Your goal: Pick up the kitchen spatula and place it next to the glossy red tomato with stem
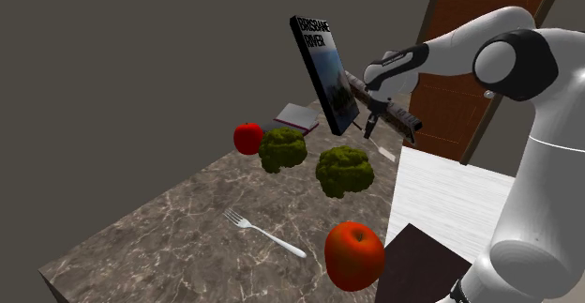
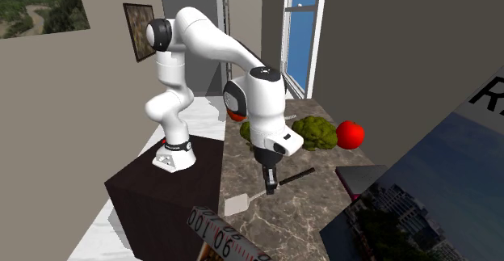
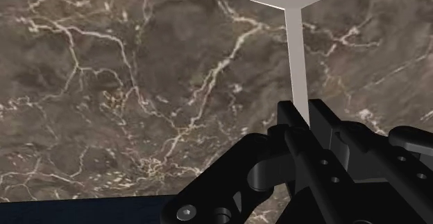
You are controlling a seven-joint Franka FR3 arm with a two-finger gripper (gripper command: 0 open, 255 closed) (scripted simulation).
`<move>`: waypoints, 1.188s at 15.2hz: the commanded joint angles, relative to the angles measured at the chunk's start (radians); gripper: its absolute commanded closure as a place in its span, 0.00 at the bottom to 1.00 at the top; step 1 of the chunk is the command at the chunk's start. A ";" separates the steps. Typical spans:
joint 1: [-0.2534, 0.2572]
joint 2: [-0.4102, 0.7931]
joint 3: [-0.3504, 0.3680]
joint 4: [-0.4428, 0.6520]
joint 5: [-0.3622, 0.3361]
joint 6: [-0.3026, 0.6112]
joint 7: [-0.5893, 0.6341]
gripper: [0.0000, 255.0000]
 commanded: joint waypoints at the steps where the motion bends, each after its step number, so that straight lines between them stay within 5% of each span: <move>1: 0.003 -0.015 -0.001 0.012 -0.010 -0.024 0.009 1.00; 18: 0.007 -0.069 -0.009 0.178 -0.048 -0.237 0.043 1.00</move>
